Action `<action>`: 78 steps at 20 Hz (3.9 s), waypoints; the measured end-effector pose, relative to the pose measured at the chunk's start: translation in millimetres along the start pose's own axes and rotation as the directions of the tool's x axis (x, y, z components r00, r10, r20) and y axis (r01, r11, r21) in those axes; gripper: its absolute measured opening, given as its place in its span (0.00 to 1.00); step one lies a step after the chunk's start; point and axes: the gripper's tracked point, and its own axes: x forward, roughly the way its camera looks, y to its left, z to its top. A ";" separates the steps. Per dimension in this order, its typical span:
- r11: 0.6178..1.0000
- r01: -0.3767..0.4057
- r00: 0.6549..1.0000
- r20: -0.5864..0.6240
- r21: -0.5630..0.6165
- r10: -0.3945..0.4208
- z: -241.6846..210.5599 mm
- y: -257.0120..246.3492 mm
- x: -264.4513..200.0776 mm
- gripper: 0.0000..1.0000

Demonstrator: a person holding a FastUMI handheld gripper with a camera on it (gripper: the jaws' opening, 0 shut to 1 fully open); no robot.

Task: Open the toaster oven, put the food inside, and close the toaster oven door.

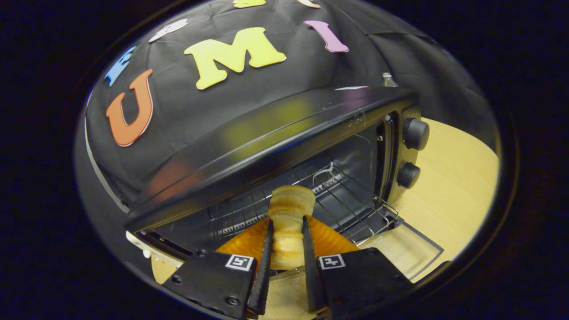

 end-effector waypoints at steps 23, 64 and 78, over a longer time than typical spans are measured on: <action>0.963 -0.161 0.986 -0.083 -0.215 0.146 -50.2 -11.0 -140.3 0.98; 0.855 -0.125 0.982 -0.187 -0.503 0.034 -101.9 -66.5 -161.5 1.00; 0.881 -0.131 0.989 -0.003 -0.455 0.146 -13.0 -18.0 -135.0 1.00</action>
